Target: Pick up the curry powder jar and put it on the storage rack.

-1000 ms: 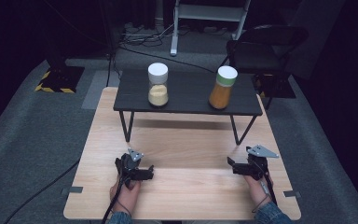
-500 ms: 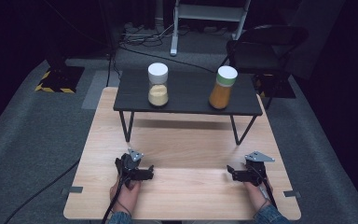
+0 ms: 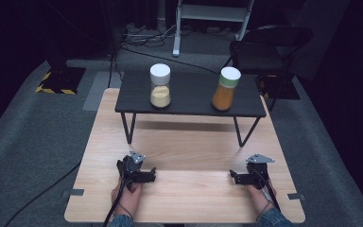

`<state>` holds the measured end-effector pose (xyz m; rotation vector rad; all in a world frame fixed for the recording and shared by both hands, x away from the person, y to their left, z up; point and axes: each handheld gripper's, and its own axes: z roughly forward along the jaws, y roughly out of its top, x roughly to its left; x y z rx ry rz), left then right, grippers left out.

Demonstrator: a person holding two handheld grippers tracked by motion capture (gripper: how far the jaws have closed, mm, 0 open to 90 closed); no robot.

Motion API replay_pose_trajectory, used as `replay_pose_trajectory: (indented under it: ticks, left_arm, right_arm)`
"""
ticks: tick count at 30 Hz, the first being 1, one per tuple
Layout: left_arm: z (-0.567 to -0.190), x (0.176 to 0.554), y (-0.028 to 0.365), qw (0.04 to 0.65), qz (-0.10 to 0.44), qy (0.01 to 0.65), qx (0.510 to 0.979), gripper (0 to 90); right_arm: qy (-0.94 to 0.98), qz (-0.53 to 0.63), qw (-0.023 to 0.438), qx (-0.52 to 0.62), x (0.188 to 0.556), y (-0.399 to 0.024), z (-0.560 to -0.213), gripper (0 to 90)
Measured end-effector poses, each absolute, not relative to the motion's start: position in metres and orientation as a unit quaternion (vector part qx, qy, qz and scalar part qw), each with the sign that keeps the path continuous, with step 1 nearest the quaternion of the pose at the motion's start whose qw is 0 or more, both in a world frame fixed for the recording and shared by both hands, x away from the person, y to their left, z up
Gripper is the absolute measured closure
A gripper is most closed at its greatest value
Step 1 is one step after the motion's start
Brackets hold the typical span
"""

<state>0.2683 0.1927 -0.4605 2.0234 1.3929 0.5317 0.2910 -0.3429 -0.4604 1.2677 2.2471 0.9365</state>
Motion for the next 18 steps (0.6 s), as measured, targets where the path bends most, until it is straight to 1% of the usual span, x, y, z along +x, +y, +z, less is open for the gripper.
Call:
replay_pose_trajectory:
  ticks: [18]
  left_arm:
    - [-0.4605, 0.2683, 0.1927, 0.309, 0.201, 0.527, 0.766, 1.7]
  right_arm:
    - [0.804, 0.334, 0.197, 0.451, 0.2916, -0.3430, -0.4604, 0.8]
